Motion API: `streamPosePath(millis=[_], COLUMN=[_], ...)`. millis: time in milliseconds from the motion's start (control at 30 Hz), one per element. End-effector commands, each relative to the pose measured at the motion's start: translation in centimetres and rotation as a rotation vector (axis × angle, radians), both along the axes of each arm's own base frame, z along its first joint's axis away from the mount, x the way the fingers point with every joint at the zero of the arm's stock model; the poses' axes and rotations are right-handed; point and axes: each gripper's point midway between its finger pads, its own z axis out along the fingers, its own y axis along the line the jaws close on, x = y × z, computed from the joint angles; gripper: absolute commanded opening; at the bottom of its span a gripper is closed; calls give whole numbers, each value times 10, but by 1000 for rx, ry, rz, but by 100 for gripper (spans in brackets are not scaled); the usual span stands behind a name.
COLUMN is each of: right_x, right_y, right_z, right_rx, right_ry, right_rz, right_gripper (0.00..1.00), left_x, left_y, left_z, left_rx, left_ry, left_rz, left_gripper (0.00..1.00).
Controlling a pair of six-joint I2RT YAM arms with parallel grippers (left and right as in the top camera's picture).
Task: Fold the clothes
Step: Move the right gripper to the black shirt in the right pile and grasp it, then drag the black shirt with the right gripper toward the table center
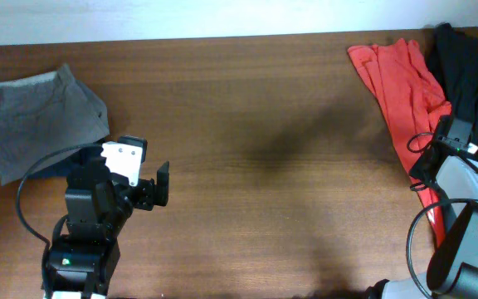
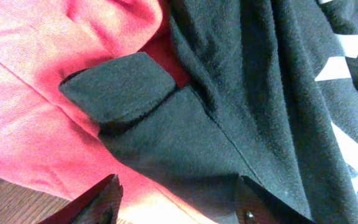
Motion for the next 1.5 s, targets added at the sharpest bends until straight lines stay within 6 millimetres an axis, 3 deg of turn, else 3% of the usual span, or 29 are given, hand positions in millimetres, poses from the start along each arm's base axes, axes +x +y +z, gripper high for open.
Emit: streamPosePath(millis=[0, 133, 200, 267, 567, 700, 867, 1000, 1167, 1200, 1233, 1300, 1467], right_x=[2, 4, 5, 3, 0, 13, 40, 54, 54, 52, 48, 42, 32], right_y=[-7, -8, -10, -11, -14, -11, 12, 65, 177, 199, 234, 276, 342], right_z=[1, 2, 3, 4, 16, 56, 136, 207, 262, 266, 270, 268, 247], right_rx=[-23, -28, -37, -48, -75, -97, -167, -193, -101, -73, -28, 18, 66], right_ry=[2, -7, -11, -6, 4, -49, -121, -199, -346, -372, -400, -406, -338], right_rz=[-16, -16, -19, -23, -31, -1, 177, 388, 734, 801, 907, 1034, 1221], right_gripper=[59, 42, 20, 4, 4, 4, 4, 4, 4, 4, 4, 4, 4], left_x=[1, 2, 2, 2, 3, 4, 4, 4, 4, 4, 4, 4, 4], left_y=[-4, -4, -4, -4, -4, -4, -4, -4, -4, -4, -4, -4, -4], left_z=[10, 10, 10, 11, 13, 14, 14, 14, 14, 14, 14, 14, 14], left_rx=[-21, -21, -21, -21, -23, -23, -23, -23, -23, -23, -23, -24, -24], left_ry=[-22, -22, -23, -27, -37, -43, -44, -44, -44, -44, -44, -44, -44], left_rz=[-10, -10, -10, -10, -10, -10, -11, -10, -10, -10, -10, -11, -11], left_gripper=[98, 98, 98, 98, 98, 98, 98, 98, 98, 98, 98, 98, 98])
